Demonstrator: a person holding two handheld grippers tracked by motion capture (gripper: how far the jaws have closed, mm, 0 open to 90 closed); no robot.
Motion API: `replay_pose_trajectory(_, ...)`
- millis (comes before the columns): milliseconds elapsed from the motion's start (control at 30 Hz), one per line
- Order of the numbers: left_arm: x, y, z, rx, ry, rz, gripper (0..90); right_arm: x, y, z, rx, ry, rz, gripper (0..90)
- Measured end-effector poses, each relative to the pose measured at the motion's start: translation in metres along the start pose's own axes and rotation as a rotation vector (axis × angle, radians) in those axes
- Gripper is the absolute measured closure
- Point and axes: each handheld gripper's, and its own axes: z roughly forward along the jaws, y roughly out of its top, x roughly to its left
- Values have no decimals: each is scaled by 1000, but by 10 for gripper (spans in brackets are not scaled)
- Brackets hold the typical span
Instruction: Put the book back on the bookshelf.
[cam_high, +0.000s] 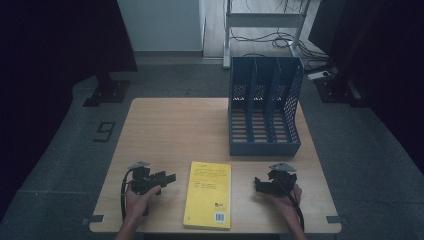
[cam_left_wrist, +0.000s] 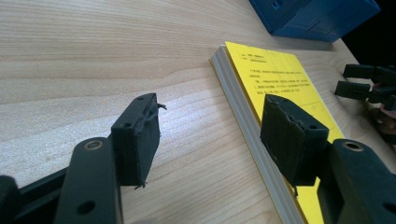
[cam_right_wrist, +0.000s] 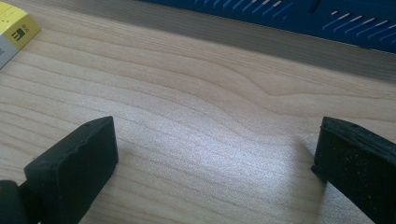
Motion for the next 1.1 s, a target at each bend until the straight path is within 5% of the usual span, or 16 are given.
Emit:
replay_pose_trajectory(367,0,-1,4,23,33,17,365,1,6,5,-7,-24,28,25)
replay_pose_trajectory(1100,-4,-1,5,15,27,28,364,-1,-3,-6,-33,-42,41,122)
